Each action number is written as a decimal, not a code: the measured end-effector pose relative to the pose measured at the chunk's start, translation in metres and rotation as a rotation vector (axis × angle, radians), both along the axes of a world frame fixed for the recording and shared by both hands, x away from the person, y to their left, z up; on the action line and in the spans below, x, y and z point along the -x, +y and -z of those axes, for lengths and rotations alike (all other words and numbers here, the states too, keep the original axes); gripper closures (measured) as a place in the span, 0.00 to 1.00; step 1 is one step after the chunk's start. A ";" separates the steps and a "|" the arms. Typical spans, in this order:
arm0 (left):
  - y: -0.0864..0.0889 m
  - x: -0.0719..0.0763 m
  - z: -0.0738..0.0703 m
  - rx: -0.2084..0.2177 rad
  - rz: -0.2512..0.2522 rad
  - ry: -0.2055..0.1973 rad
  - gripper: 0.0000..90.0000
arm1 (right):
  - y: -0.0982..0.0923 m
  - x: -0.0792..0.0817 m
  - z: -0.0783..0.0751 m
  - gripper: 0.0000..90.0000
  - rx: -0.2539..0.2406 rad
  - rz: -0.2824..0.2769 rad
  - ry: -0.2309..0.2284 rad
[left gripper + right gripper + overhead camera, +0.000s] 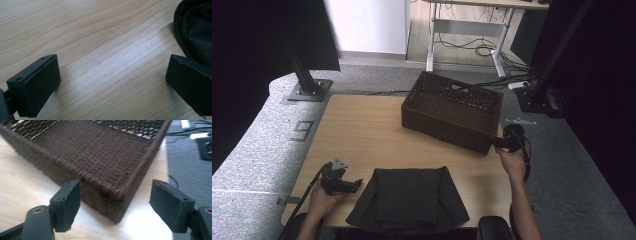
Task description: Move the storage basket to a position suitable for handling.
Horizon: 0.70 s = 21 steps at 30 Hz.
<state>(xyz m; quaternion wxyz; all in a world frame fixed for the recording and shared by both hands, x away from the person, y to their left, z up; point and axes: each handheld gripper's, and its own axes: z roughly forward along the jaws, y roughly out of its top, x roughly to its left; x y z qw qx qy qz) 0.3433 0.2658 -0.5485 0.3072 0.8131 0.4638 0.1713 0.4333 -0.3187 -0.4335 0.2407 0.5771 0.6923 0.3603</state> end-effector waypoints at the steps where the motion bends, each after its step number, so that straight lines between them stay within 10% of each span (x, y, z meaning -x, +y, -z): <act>1: 0.000 0.000 0.000 0.000 0.000 0.000 0.00 | -0.001 -0.002 -0.003 0.30 0.002 0.014 -0.003; 21: 0.000 0.000 0.000 0.000 0.000 0.000 0.00 | -0.004 -0.039 0.007 0.63 0.016 0.078 0.093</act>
